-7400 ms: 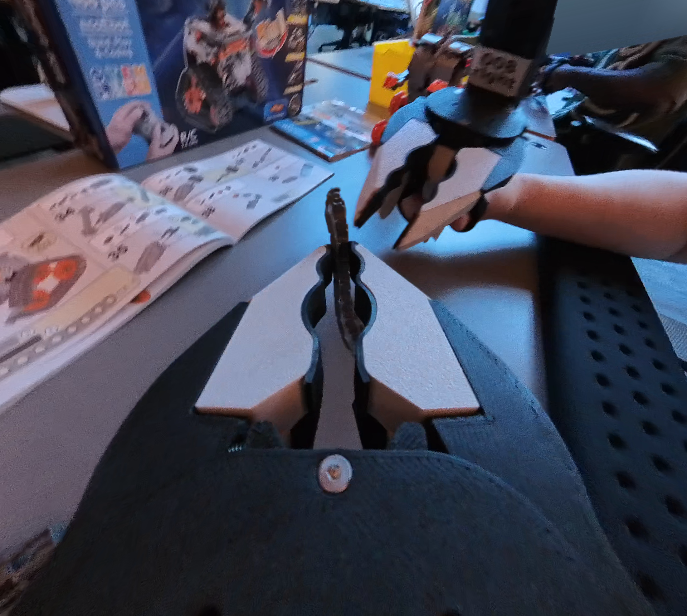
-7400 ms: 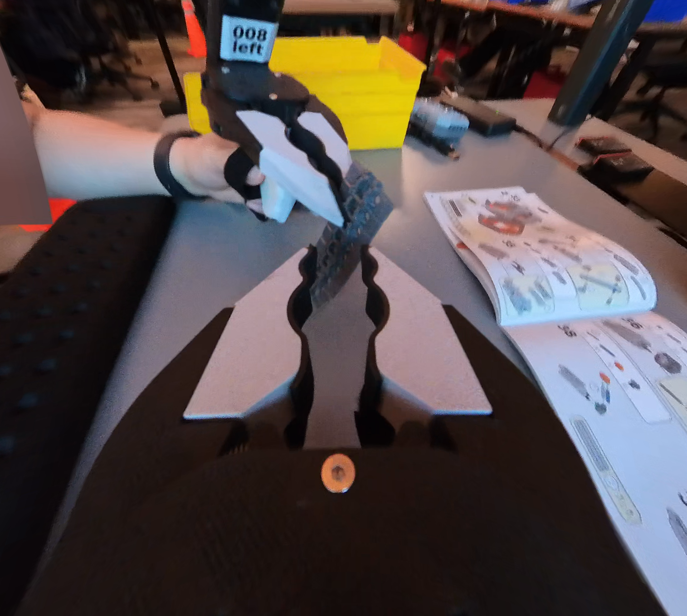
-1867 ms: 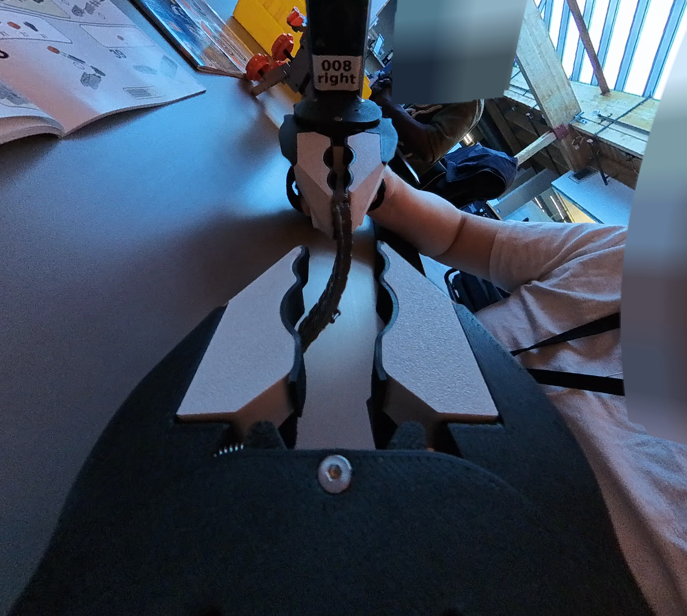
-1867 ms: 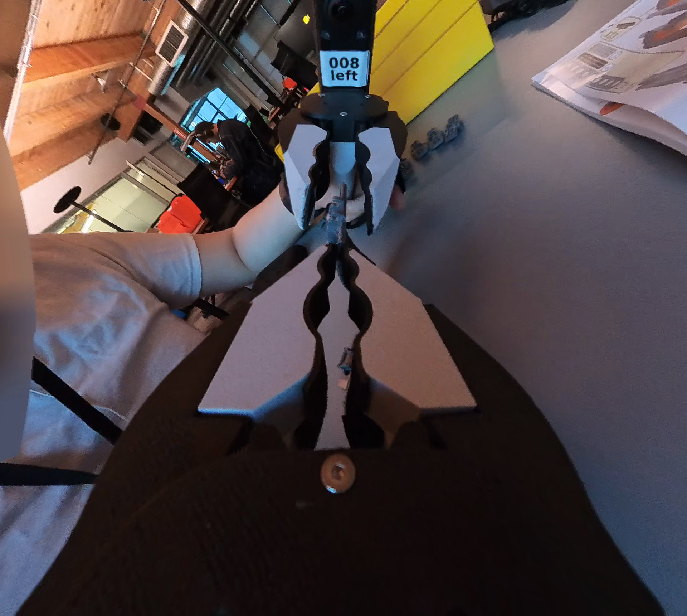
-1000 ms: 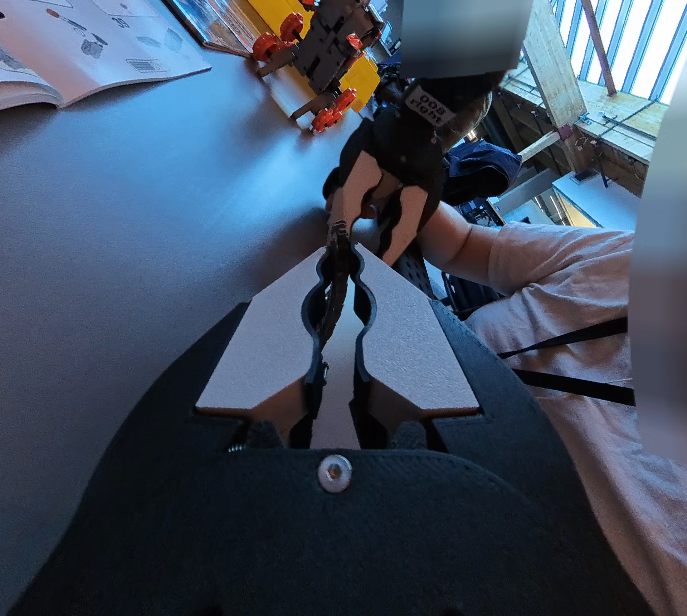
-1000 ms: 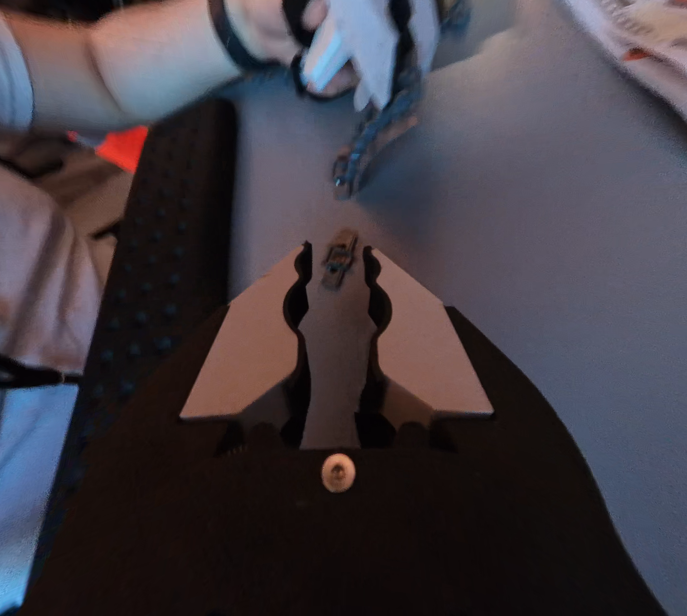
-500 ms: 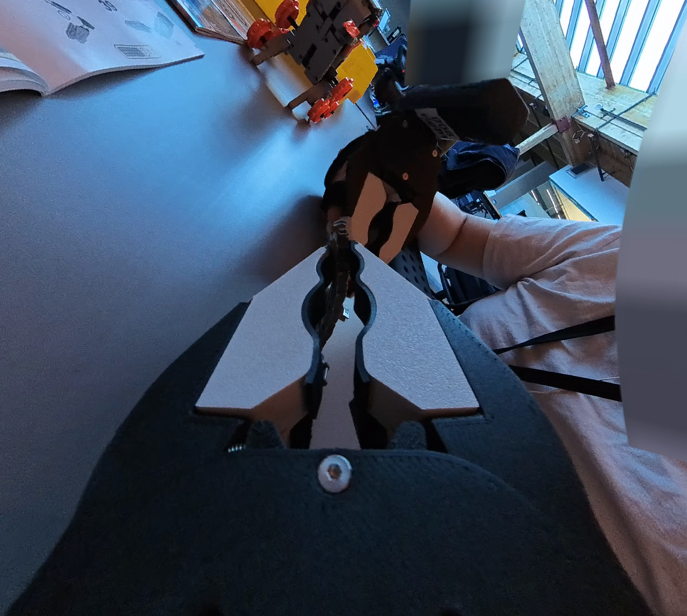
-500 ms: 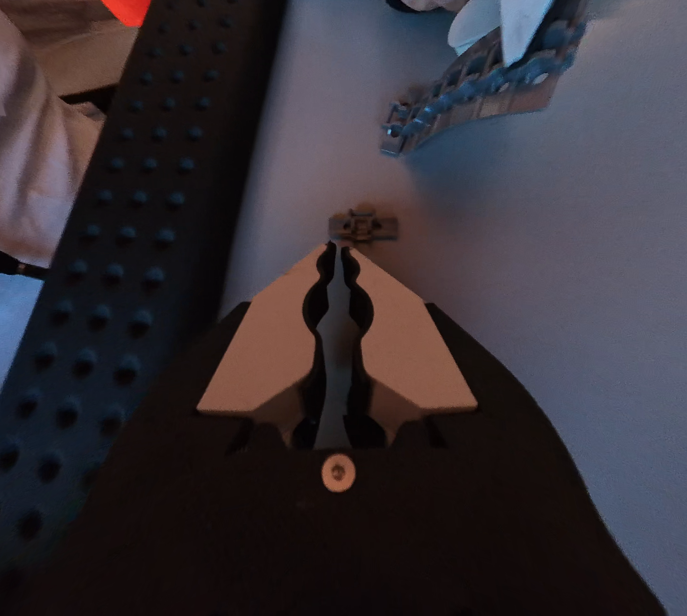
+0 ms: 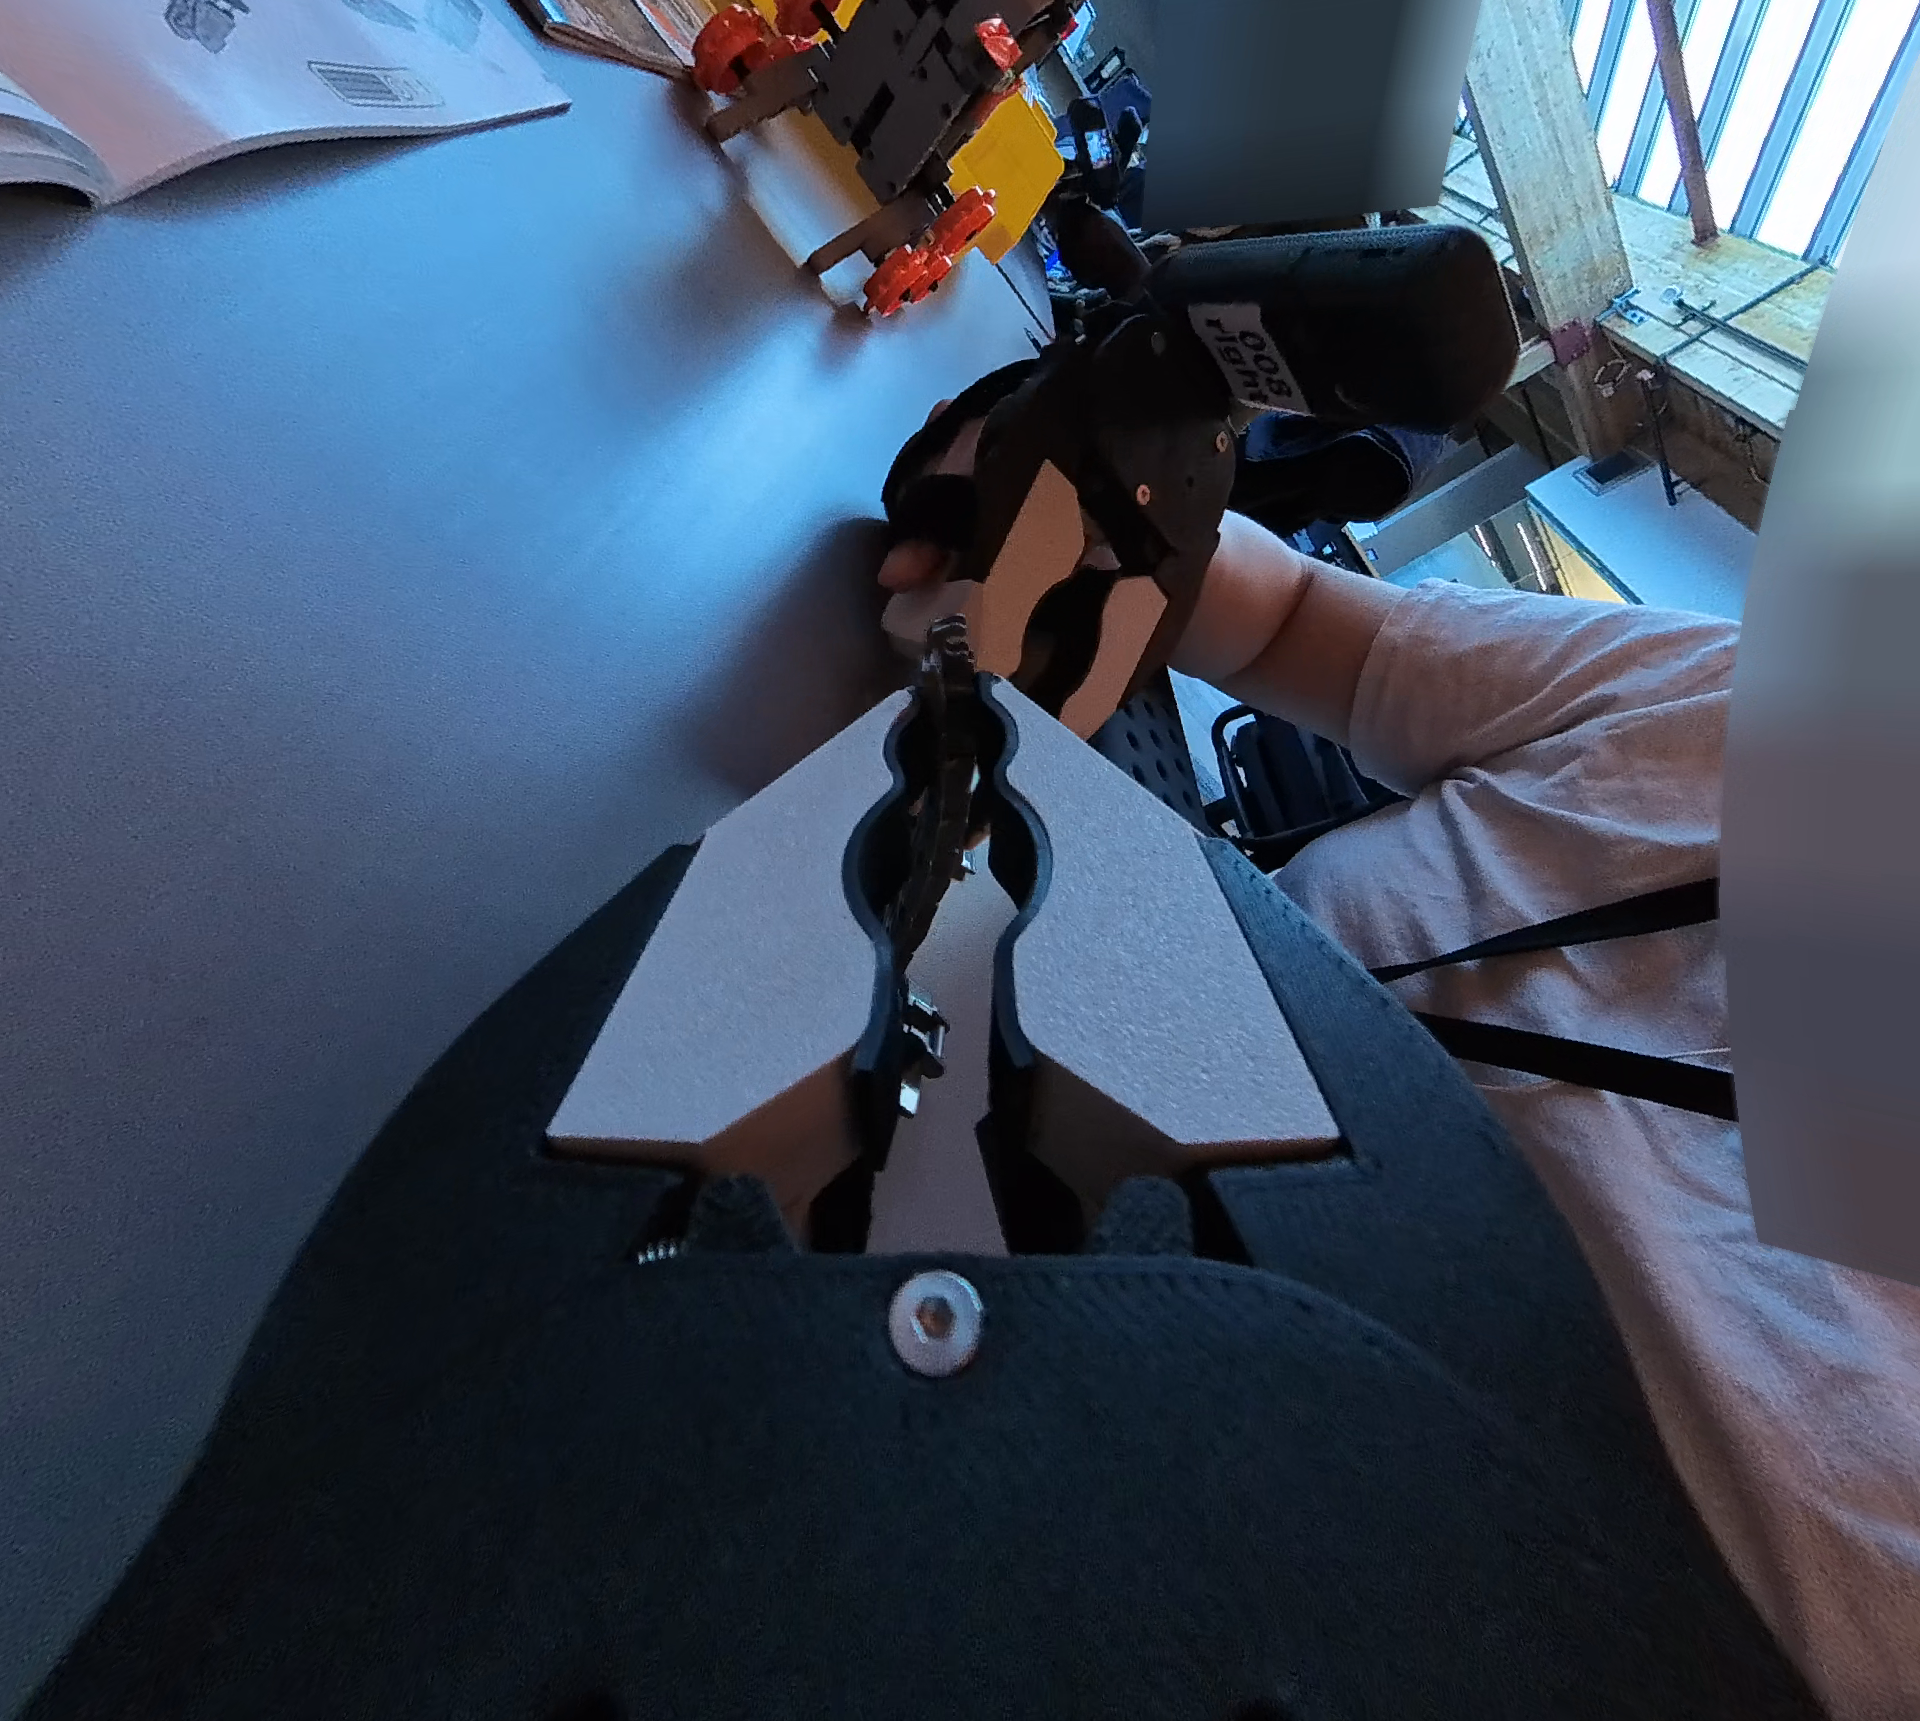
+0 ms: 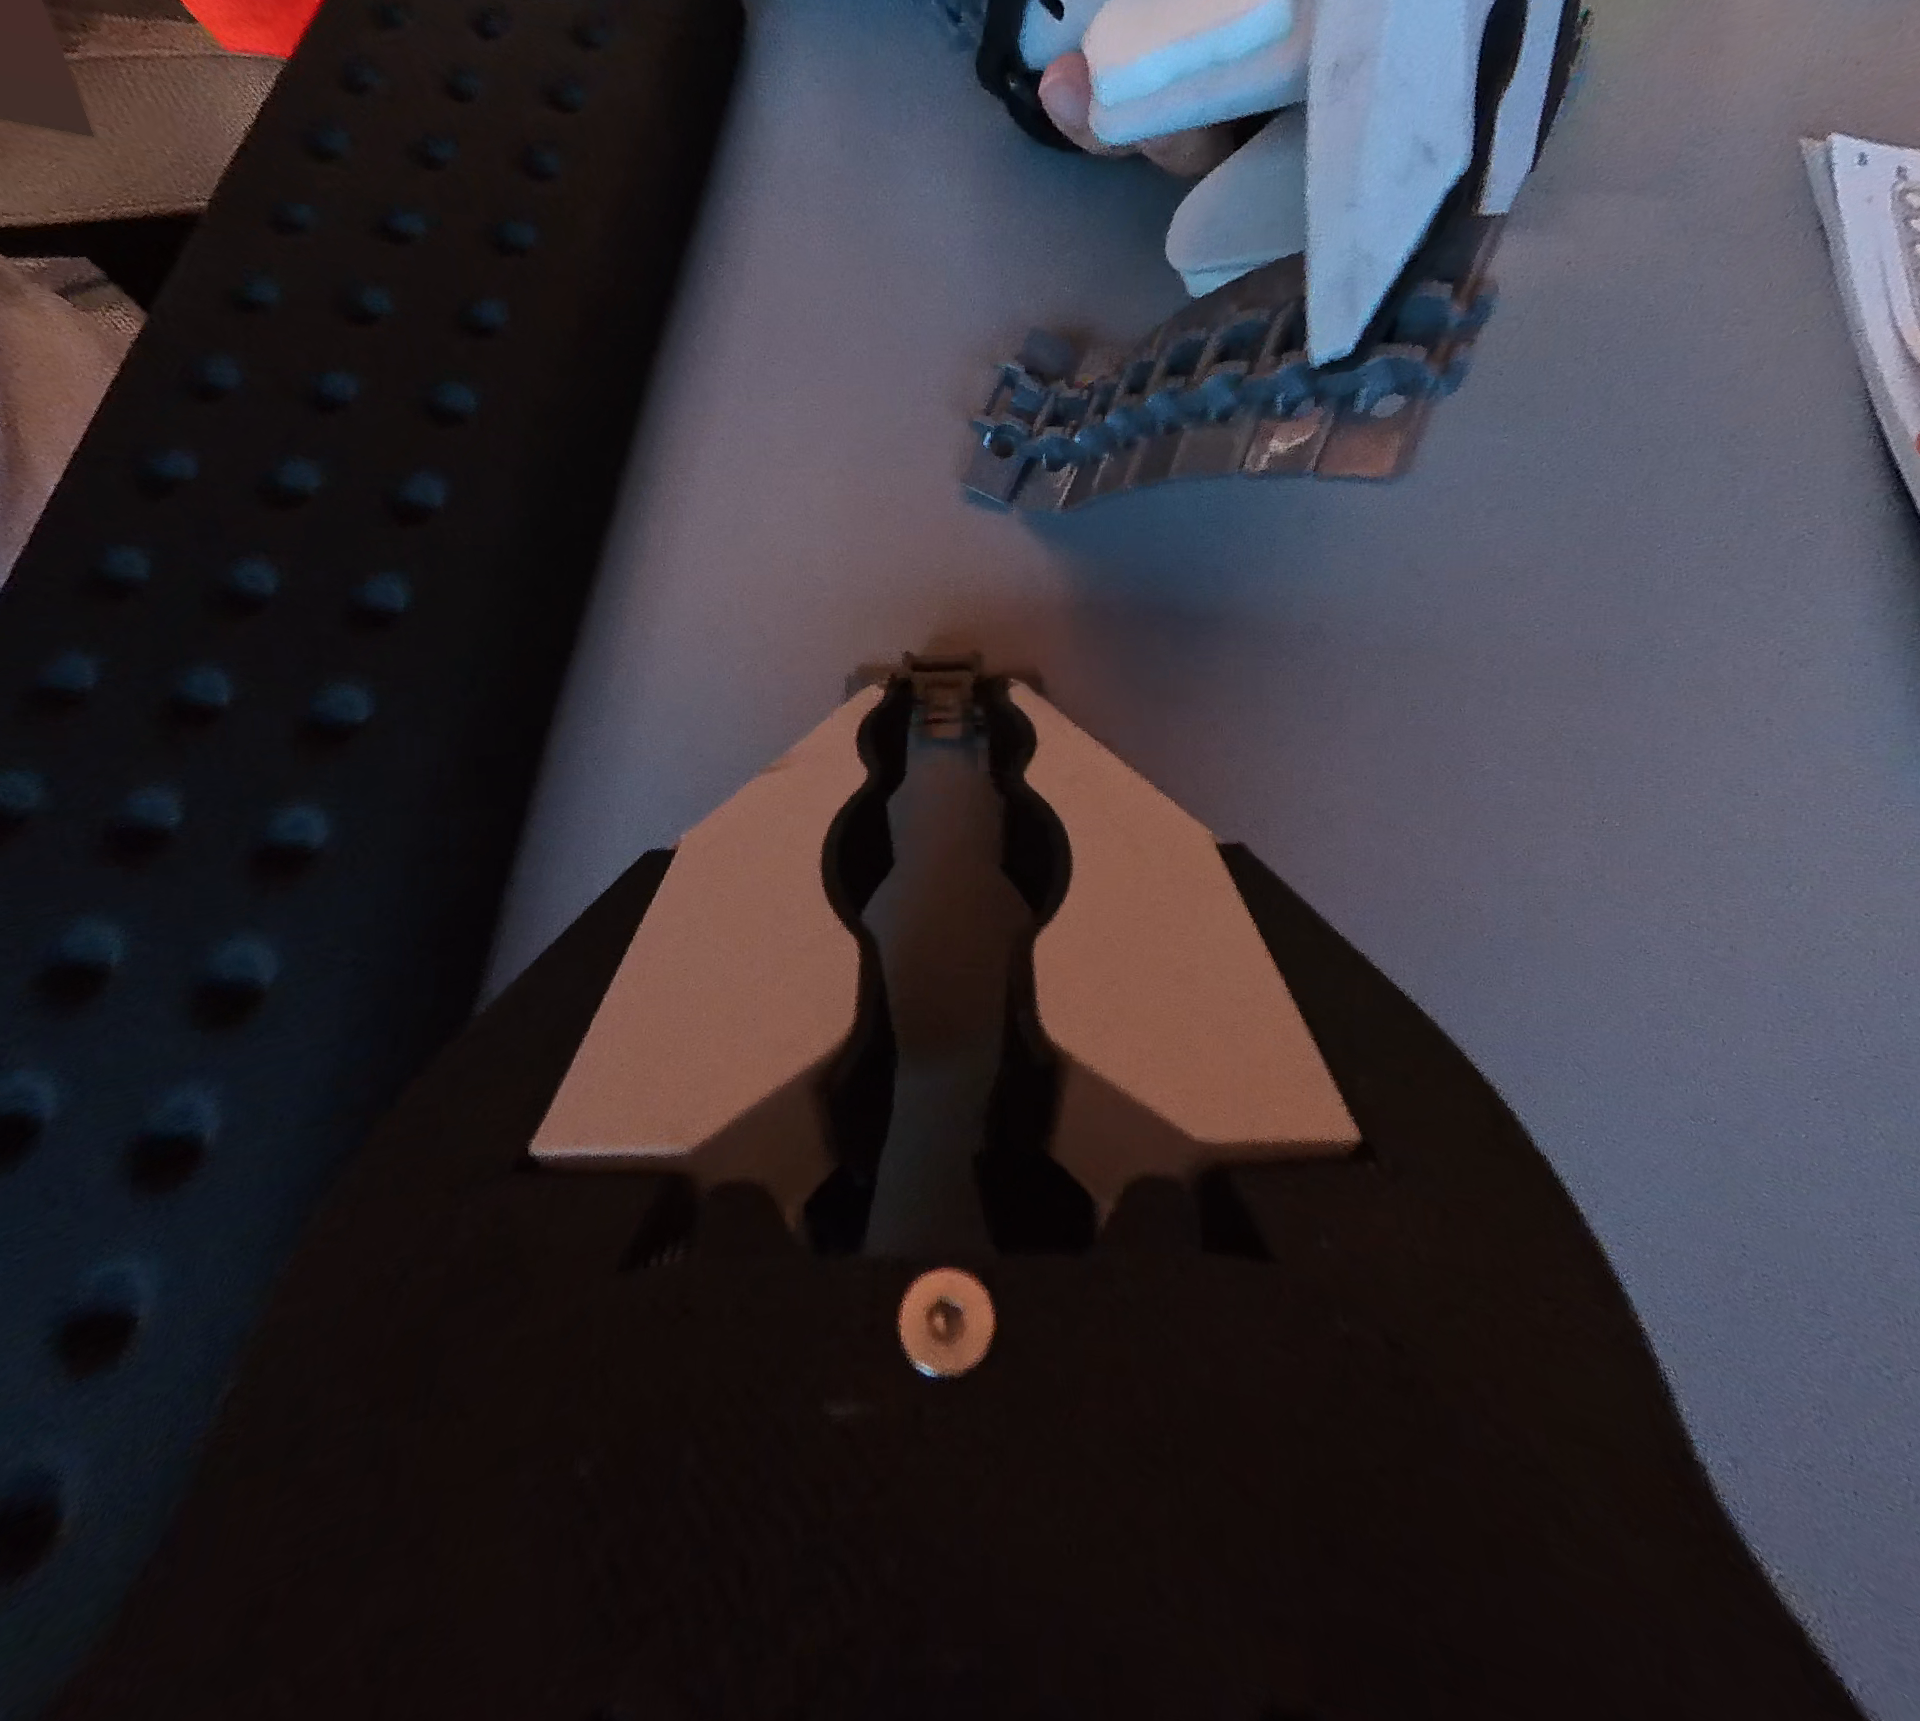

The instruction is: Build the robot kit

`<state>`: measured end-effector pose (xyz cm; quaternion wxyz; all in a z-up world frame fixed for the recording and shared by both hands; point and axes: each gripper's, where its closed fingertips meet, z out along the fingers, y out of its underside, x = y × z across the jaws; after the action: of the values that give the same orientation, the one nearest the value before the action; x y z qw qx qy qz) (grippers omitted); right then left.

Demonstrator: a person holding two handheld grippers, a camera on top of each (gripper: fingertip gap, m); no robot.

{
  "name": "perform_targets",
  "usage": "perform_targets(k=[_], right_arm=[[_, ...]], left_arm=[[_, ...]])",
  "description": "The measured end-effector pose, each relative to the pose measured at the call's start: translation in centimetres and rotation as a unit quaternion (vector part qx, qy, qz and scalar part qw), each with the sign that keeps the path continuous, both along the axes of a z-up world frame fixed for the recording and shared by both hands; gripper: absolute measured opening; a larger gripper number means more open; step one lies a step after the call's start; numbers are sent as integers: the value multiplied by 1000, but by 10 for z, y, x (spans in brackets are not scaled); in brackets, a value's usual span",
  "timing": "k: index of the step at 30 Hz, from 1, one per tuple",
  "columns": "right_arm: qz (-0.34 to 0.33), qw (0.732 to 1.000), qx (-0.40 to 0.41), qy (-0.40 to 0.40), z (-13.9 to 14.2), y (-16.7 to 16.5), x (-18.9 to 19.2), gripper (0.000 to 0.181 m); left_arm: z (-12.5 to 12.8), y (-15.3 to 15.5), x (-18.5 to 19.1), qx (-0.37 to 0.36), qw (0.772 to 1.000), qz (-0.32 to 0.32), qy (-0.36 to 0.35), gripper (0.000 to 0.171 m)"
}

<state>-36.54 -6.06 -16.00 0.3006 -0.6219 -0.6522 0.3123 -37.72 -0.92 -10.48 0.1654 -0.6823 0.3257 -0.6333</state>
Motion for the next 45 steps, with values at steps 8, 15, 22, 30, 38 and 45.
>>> perform_targets(k=[8, 15, 22, 30, 38, 45], right_arm=[[20, 1000, 12, 0, 0, -3, -2, 10], [19, 1000, 11, -6, 0, -6, -5, 9], [0, 969, 243, -51, 34, 26, 21, 8], [155, 774, 529, -310, 71, 48, 6, 9], [200, 790, 450, -366, 62, 39, 1, 9], [222, 738, 473, -427, 59, 42, -5, 9]], left_arm=[[-4, -1, 1, -12, 1000, -4, 6, 5], [-8, -4, 1, -18, 1000, -14, 17, 5], [-10, -9, 3, -34, 999, -28, 22, 6], [-7, -18, 12, -25, 999, -33, 19, 6], [-8, -18, 15, -66, 997, -31, 17, 5], [-7, -19, 15, -49, 998, -31, 19, 5]])
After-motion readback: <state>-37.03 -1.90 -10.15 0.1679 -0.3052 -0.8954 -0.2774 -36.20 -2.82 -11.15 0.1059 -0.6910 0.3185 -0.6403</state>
